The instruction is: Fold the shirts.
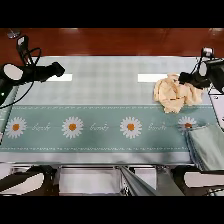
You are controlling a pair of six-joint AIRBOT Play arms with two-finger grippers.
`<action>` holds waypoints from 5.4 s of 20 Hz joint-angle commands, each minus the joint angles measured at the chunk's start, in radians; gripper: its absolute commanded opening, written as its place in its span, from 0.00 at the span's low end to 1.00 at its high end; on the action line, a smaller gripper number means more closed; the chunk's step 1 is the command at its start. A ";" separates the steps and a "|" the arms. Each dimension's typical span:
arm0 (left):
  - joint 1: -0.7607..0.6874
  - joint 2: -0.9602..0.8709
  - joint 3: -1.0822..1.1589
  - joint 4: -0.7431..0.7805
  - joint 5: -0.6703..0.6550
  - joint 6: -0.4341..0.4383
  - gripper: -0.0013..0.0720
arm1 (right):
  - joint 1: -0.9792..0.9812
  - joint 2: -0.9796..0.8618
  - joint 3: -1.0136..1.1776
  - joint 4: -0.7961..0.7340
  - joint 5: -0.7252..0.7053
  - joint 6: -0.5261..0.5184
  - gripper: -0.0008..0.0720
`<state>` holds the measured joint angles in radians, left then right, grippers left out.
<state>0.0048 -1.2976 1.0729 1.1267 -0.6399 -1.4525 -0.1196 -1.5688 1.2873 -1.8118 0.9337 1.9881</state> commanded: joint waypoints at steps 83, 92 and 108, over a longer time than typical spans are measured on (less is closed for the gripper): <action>-0.103 -0.074 -0.123 -0.454 -0.642 0.455 0.05 | 0.121 0.207 -0.375 1.045 0.126 -0.597 0.06; 0.180 0.243 0.517 -0.465 -0.497 0.275 0.05 | 0.102 0.385 0.579 0.805 0.303 -0.518 0.06; 0.375 0.624 0.493 -0.354 -0.637 0.261 0.05 | 0.102 1.028 0.115 0.537 0.690 -0.418 0.06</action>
<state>0.4313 -0.6968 1.6836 0.7506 -1.2385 -1.1931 -0.0177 -0.6369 1.6508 -1.2831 1.5864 1.5322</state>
